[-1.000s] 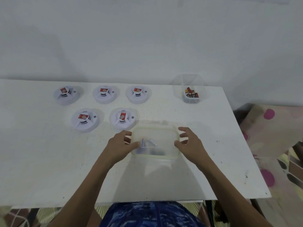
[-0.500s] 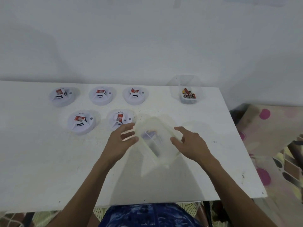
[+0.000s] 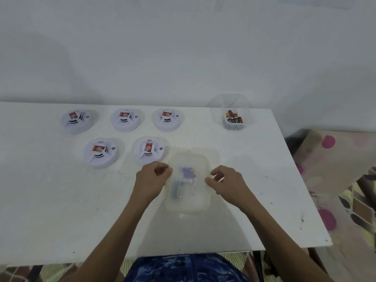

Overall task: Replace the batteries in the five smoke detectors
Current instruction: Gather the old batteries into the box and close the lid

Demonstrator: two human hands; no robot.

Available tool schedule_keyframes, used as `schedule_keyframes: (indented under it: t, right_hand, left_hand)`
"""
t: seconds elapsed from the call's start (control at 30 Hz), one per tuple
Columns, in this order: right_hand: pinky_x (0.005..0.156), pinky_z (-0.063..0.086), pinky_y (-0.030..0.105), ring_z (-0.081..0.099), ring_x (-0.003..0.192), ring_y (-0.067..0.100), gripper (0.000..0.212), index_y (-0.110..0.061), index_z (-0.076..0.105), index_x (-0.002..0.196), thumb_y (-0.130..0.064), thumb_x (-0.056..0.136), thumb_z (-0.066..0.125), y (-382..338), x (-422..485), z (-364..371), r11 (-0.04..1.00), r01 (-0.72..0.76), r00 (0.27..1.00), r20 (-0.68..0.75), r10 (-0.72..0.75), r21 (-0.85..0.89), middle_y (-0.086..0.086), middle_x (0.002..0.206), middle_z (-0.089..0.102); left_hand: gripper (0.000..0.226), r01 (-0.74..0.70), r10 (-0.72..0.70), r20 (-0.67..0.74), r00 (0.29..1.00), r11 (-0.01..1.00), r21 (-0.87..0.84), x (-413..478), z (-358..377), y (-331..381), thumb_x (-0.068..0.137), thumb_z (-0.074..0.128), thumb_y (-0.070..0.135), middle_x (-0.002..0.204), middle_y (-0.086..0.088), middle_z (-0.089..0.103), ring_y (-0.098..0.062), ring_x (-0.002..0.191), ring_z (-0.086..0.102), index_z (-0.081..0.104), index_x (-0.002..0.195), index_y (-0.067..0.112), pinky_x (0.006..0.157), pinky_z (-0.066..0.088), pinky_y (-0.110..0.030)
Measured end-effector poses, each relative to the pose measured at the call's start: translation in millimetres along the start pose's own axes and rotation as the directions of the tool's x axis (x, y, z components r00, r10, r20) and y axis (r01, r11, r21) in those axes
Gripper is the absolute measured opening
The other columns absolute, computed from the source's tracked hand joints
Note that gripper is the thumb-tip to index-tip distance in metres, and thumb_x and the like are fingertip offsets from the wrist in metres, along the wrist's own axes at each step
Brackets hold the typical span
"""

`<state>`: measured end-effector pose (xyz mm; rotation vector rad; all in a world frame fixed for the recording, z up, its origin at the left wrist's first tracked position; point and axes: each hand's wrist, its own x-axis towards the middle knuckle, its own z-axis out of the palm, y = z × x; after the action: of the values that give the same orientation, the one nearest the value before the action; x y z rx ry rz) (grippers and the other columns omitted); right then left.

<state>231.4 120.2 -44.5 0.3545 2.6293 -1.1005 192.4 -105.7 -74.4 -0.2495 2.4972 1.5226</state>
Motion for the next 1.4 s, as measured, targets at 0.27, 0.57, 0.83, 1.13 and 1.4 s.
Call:
schedule_keyframes:
  t: [0.27, 0.57, 0.83, 1.13, 1.4]
  right_hand:
    - [0.078, 0.059, 0.033, 0.072, 0.068, 0.012, 0.023, -0.009, 0.067, 0.1, -0.024, 0.084, 0.068, -4, 5, 4, 0.956, -0.066, 0.998, 0.009, 0.066, 0.286, 0.001, 0.086, 0.073]
    - [0.073, 0.061, 0.037, 0.071, 0.079, 0.024, 0.01, -0.003, 0.068, 0.092, -0.009, 0.084, 0.067, -9, 8, 4, 0.888, -0.132, 0.991, 0.068, 0.114, 0.44, 0.011, 0.087, 0.072]
    - [0.067, 0.061, 0.033, 0.068, 0.081, 0.019, 0.023, -0.013, 0.06, 0.108, -0.022, 0.088, 0.064, -6, -1, 10, 0.912, -0.093, 0.996, 0.028, 0.089, 0.4, 0.004, 0.094, 0.067]
    - [0.072, 0.049, 0.011, 0.059, 0.091, 0.003, 0.029, -0.025, 0.06, 0.113, -0.034, 0.086, 0.066, 2, -5, 13, 0.975, 0.216, 0.971, -0.119, -0.209, 0.054, -0.008, 0.123, 0.055]
    - [0.11, 0.028, 0.036, 0.014, 0.137, 0.021, 0.099, -0.029, 0.023, 0.149, -0.068, 0.07, 0.066, -1, 25, -31, 0.814, 0.372, 0.928, 0.197, -0.316, -0.446, -0.005, 0.157, 0.009]
  left_hand:
    - [0.027, 0.088, -0.073, 0.135, 0.988, 0.99, -0.113, 0, -5, 3, 0.079, 0.075, 0.029, 0.09, 0.004, 0.072, -0.011, 0.079, 0.07, 0.068, 0.104, 0.021, 0.054, 0.053, -0.018]
    - [0.018, 0.124, -0.082, 0.24, 0.967, 0.979, -0.164, 2, -6, 6, 0.084, 0.071, 0.02, 0.096, -0.001, 0.072, -0.016, 0.084, 0.07, 0.067, 0.101, 0.018, 0.06, 0.056, -0.023]
    - [0.028, 0.093, -0.052, 0.304, 0.951, 0.988, -0.121, -7, -11, 4, 0.083, 0.072, 0.03, 0.098, 0.0, 0.068, -0.017, 0.088, 0.068, 0.061, 0.109, 0.029, 0.061, 0.058, -0.027]
    - [0.058, -0.01, 0.021, 0.225, 0.974, 0.999, -0.05, -8, 2, 8, 0.084, 0.07, 0.028, 0.104, 0.004, 0.062, -0.008, 0.088, 0.063, 0.044, 0.136, 0.032, 0.06, 0.055, -0.02]
    - [0.09, -0.351, 0.208, 0.454, 0.867, 0.901, 0.256, 14, 13, 26, 0.073, 0.076, 0.044, 0.142, 0.008, 0.04, -0.007, 0.113, 0.048, 0.026, 0.147, 0.034, 0.09, 0.046, -0.02]
